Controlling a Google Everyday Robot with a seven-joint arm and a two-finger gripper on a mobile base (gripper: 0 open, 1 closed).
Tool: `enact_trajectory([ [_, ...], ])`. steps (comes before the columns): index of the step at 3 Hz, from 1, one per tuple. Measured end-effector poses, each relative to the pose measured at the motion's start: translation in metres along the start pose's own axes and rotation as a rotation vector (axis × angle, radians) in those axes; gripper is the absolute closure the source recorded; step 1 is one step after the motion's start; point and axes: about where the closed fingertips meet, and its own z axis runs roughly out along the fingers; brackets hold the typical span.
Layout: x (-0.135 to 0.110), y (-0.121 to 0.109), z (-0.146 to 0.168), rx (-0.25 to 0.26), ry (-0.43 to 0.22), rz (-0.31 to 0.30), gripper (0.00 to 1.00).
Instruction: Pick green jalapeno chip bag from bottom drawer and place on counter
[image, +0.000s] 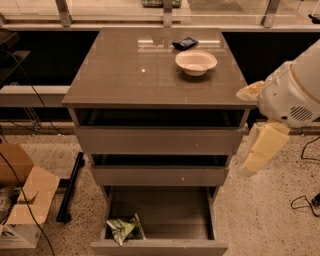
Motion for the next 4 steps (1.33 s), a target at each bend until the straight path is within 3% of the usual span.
enact_trajectory([
  [2, 0.002, 0.02, 0.119, -0.189, -0.31, 0.164, 0.0],
  [3, 0.002, 0.013, 0.18, -0.282, -0.371, 0.238, 0.0],
  [4, 0.002, 0.013, 0.18, -0.282, -0.371, 0.238, 0.0],
])
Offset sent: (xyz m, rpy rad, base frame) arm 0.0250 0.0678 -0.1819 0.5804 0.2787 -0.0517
